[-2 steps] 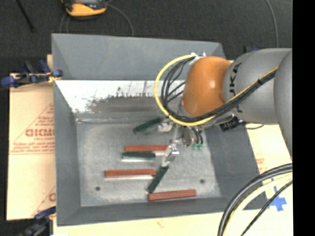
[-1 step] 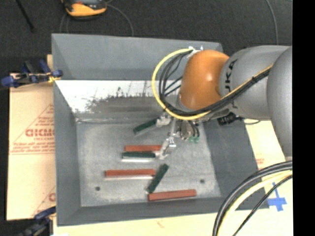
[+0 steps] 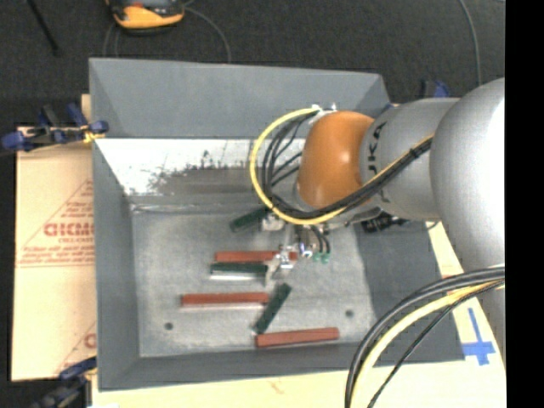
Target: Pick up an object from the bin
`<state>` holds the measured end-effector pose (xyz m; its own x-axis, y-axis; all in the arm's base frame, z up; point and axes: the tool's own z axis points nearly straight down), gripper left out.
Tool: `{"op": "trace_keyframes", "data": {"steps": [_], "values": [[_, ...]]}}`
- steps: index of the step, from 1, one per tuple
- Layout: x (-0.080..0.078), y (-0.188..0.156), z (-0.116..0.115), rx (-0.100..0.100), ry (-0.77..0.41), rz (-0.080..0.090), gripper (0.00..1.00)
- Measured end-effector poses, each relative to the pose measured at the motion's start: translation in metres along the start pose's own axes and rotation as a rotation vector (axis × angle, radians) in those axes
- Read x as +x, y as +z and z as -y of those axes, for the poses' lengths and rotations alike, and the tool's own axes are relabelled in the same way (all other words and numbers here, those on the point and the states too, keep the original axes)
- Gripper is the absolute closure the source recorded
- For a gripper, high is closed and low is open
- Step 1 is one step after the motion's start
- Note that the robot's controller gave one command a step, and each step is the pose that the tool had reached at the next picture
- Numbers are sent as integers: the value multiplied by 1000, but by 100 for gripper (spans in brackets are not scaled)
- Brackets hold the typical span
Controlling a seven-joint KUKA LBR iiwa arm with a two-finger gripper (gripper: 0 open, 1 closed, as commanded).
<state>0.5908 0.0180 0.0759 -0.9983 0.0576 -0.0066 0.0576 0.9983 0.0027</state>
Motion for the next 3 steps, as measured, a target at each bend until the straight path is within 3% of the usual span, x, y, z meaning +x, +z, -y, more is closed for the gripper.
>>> {"op": "trace_keyframes", "data": {"steps": [1, 3], "values": [[1, -5, 0, 1, -3, -11, 100], [1, -6, 0, 2, -4, -14, 100]]}}
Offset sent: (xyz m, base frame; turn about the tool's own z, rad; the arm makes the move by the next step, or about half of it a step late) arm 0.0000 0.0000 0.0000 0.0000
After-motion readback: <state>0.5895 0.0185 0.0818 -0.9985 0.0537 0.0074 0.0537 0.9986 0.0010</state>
